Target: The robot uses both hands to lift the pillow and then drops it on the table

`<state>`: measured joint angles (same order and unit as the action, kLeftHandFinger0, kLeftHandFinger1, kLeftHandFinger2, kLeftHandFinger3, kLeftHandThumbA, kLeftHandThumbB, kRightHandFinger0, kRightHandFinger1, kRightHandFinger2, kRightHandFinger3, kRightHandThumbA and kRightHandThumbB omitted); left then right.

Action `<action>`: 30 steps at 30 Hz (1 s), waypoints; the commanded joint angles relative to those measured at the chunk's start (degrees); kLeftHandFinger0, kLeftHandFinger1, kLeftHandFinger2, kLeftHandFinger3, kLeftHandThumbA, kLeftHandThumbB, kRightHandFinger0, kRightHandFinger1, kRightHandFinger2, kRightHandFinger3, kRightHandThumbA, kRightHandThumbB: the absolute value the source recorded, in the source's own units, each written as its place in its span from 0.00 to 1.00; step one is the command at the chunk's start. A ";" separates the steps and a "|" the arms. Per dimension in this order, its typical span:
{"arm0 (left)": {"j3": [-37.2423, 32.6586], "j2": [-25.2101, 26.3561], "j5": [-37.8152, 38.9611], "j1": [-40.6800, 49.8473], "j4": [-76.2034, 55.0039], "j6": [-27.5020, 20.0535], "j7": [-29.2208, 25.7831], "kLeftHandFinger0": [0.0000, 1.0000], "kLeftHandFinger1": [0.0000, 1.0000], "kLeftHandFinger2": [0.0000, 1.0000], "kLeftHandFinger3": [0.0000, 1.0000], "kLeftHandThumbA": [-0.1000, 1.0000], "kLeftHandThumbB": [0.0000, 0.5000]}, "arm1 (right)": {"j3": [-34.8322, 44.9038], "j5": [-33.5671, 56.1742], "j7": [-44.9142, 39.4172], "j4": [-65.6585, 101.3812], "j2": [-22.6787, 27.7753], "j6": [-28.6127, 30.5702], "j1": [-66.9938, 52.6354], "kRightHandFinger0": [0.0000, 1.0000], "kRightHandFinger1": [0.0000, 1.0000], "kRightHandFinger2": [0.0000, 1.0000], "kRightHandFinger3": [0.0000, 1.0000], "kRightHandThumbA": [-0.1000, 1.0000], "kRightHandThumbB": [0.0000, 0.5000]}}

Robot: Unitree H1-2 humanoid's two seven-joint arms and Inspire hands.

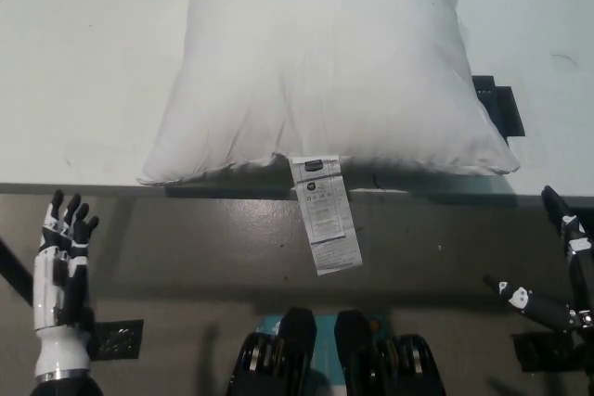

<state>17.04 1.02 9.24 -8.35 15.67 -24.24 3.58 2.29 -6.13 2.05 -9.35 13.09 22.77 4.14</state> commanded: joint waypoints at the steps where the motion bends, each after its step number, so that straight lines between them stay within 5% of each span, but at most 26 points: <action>1: 0.84 -0.66 -5.47 -0.02 -3.49 -2.69 -1.06 1.00 1.00 1.00 1.00 0.77 0.43 | 0.28 -0.94 0.09 3.03 0.86 4.16 -1.12 1.00 1.00 1.00 1.00 0.96 0.67; 6: 0.93 1.09 -7.68 1.02 -6.93 -2.69 -2.53 1.00 1.00 1.00 1.00 0.78 0.49 | 1.03 -1.47 0.64 6.07 0.68 4.13 -2.05 1.00 1.00 1.00 1.00 1.00 0.74; 8: 2.23 1.69 -6.88 -0.60 -10.21 -2.69 -2.32 1.00 1.00 1.00 1.00 0.77 0.43 | 2.25 -1.79 1.19 9.56 1.11 2.71 -1.10 1.00 1.00 1.00 1.00 0.98 0.72; 13: 2.74 2.68 -8.00 -2.02 -12.17 -2.69 -3.80 1.00 1.00 1.00 1.00 0.76 0.46 | 3.44 -2.24 1.17 11.57 1.22 2.03 0.10 1.00 1.00 1.00 1.00 0.98 0.70; 14: 3.74 5.19 -8.01 -5.81 -14.01 -2.69 -4.43 1.00 1.00 1.00 1.00 0.80 0.55 | 4.92 1.18 1.10 14.42 1.83 0.52 4.22 1.00 1.00 1.00 1.00 0.91 0.65; 17: 3.73 5.56 -8.08 -6.22 -14.22 -2.69 -4.72 1.00 1.00 1.00 1.00 0.80 0.55 | 5.49 1.54 0.64 14.85 1.61 0.22 4.72 1.00 1.00 1.00 1.00 0.91 0.65; 18: 4.25 9.19 -9.79 -11.57 -13.94 -2.69 -6.46 1.00 1.00 1.00 1.00 0.84 0.54 | 6.52 1.00 0.30 19.56 3.09 -5.98 10.40 1.00 1.00 1.00 1.00 0.92 0.65; 22: 4.41 13.02 -10.33 -16.49 -12.39 -2.69 -7.43 1.00 1.00 1.00 1.00 0.78 0.59 | 7.72 0.69 -0.55 25.16 4.41 -13.69 16.08 1.00 1.00 1.00 1.00 0.94 0.66; 25: 4.06 13.44 -10.28 -16.71 -12.20 -2.69 -7.94 1.00 1.00 1.00 1.00 0.78 0.60 | 7.81 0.66 -0.68 25.81 4.43 -14.91 16.39 1.00 1.00 1.00 1.00 0.94 0.66; 26: 3.99 17.14 -10.95 -20.98 -9.42 -2.69 -7.74 1.00 1.00 1.00 1.00 0.83 0.55 | 8.03 0.03 -1.42 28.75 5.79 -20.53 21.31 1.00 1.00 1.00 1.00 0.91 0.58; 29: 3.58 17.87 -10.97 -21.58 -8.95 -2.69 -7.86 1.00 1.00 1.00 1.00 0.84 0.53 | 8.03 0.06 -1.58 29.32 5.92 -21.97 22.00 1.00 1.00 1.00 1.00 0.90 0.58; 30: 3.17 18.85 -11.21 -22.90 -8.00 -2.69 -7.77 1.00 1.00 1.00 1.00 0.87 0.26 | 7.95 -0.31 -1.63 28.41 6.33 -21.74 23.32 1.00 1.00 1.00 1.00 0.90 0.53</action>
<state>20.60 15.95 -0.32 -27.17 6.83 -25.07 -2.17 9.13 -6.64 1.60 16.44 17.06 8.35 23.05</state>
